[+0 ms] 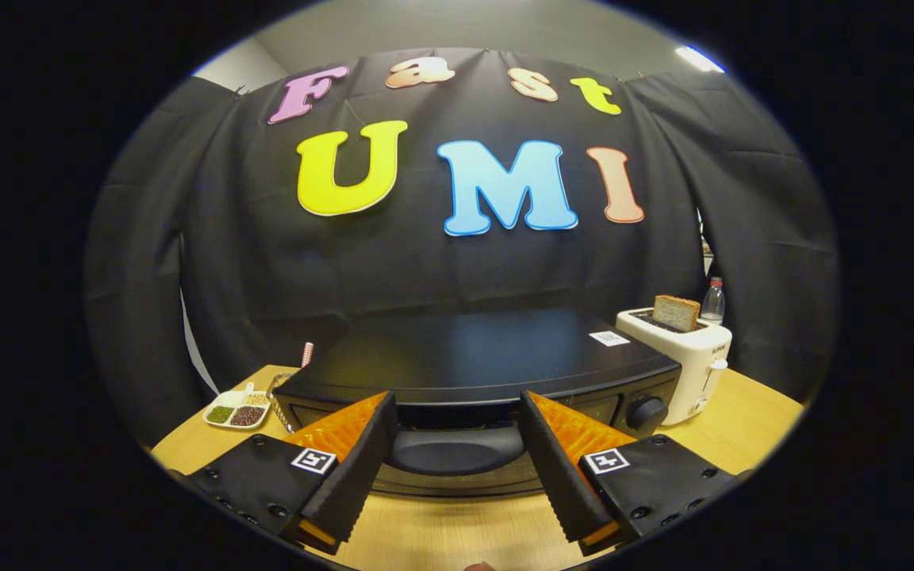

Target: Open the toaster oven, put the food inside, and close the toaster oven door.

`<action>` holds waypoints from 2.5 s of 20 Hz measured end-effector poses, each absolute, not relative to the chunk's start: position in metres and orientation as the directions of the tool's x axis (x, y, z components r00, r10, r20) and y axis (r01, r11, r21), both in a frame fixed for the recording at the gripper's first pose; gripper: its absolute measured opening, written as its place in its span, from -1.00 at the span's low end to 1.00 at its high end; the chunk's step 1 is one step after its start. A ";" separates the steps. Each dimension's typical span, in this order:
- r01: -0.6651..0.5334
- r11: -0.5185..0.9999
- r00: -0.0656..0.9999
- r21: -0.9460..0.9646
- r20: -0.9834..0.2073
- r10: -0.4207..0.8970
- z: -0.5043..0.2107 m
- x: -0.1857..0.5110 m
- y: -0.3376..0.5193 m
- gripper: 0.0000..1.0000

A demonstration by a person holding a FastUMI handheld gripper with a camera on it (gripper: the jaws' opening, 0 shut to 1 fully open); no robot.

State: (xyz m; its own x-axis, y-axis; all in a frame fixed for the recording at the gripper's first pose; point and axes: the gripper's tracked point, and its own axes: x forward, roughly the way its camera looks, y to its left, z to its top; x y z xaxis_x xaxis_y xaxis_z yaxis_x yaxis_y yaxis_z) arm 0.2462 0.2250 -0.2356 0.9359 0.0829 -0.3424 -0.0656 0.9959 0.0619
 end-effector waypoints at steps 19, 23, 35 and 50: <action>-0.106 0.994 0.928 0.021 -0.358 0.106 -0.265 0.158 0.217 0.93; -0.104 0.995 0.921 -0.006 -0.377 0.094 -0.278 0.142 0.216 0.92; -0.156 0.988 0.833 -0.019 -0.539 0.121 -0.321 0.096 0.212 0.96; -0.227 0.940 0.612 0.254 -0.714 0.340 -0.255 0.036 0.134 0.93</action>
